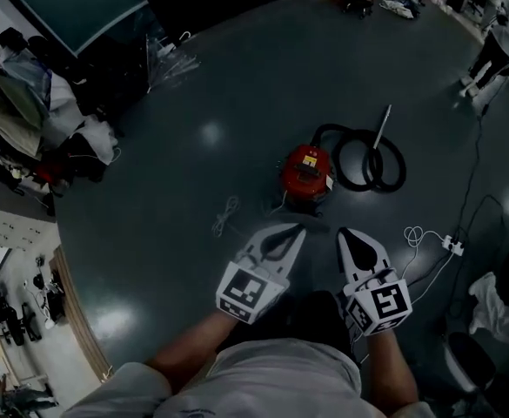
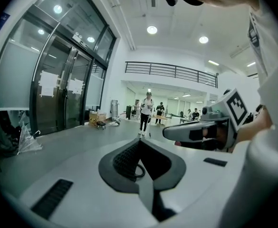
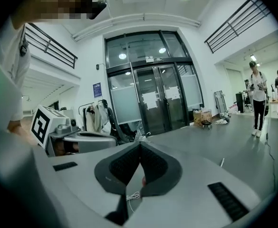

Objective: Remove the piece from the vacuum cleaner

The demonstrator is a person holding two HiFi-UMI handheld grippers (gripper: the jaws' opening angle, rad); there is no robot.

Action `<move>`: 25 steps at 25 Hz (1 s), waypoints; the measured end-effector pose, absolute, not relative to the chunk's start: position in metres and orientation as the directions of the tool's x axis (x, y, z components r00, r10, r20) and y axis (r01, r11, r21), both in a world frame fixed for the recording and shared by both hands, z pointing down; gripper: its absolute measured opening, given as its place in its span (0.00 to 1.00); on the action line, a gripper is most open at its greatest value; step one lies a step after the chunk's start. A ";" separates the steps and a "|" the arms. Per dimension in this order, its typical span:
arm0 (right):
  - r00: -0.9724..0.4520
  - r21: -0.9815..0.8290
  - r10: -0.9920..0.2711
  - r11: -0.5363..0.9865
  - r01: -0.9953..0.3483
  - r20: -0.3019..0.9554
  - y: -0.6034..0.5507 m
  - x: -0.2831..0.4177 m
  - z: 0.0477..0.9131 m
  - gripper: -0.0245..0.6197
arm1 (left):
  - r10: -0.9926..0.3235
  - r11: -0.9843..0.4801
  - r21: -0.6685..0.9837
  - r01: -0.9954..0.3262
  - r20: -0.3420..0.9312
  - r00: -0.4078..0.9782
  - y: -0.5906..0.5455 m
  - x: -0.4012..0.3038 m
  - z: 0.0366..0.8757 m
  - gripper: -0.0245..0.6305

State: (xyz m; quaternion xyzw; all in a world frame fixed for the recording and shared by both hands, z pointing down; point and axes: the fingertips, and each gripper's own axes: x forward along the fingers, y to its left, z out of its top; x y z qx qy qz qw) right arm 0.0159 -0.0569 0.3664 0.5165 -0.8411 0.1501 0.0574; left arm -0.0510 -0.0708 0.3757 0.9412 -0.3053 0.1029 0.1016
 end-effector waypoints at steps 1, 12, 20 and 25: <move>-0.458 -0.193 -0.850 0.419 -0.887 0.259 -0.068 0.016 0.374 0.06 | -0.550 -0.796 0.129 -0.592 0.255 0.795 -0.083 -0.051 0.380 0.05; -0.472 -0.186 -0.796 0.434 -0.882 0.380 -0.163 0.042 0.516 0.06 | -0.540 -0.789 0.174 -0.590 0.264 0.799 -0.177 -0.024 0.468 0.05; -0.558 -0.211 -0.666 0.531 -0.821 0.495 -0.192 0.046 0.682 0.06 | -0.552 -0.772 0.190 -0.606 0.273 0.788 -0.228 -0.010 0.567 0.05; -0.600 -0.227 -0.545 0.601 -0.767 0.585 -0.191 0.045 0.789 0.07 | -0.548 -0.764 0.204 -0.613 0.297 0.782 -0.245 -0.003 0.624 0.05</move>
